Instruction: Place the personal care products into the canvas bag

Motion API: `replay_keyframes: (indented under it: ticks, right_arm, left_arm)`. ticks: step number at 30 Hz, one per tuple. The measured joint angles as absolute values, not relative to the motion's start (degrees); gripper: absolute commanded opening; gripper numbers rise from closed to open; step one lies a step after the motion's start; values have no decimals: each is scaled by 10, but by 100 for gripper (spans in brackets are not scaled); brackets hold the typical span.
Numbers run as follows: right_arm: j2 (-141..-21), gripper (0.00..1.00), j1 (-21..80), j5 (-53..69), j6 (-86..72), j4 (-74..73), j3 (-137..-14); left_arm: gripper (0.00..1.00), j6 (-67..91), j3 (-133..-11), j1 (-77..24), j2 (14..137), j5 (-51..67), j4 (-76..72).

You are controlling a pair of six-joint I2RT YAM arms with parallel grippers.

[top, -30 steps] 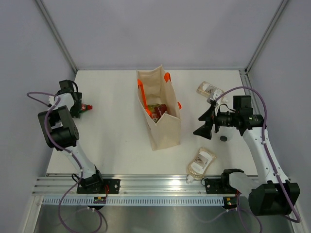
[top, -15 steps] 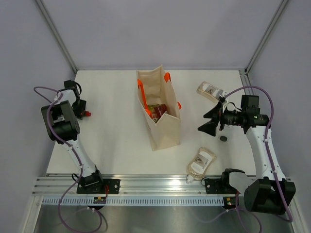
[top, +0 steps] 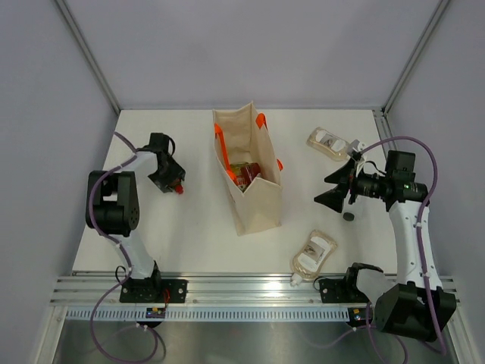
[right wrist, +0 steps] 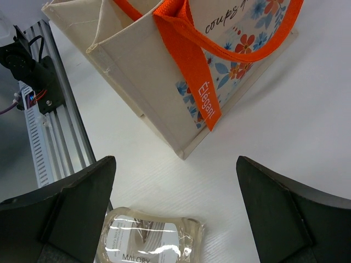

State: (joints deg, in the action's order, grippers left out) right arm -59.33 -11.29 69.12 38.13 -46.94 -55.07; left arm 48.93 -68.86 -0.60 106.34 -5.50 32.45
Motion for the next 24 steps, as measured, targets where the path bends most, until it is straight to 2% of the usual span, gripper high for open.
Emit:
replay_keyframes:
  ticks: [1,5,7,15,24]
  right_arm:
    - [-592,99,-116,694,383,-471,-551]
    - [-590,99,-123,700,390,-481,-551]
    - [-590,99,-127,701,393,-484,-551]
    - [-587,100,-143,703,404,-498,-551]
    - [-587,99,-150,713,409,-499,-551]
  left_arm:
    - [62,487,-668,-19,1048,-44,319]
    - [92,469,-622,-34,1007,-2,320]
    - [99,455,-624,-28,1006,4,324]
    - [99,360,-677,20,1045,42,363]
    - [99,254,-813,40,1143,25,429]
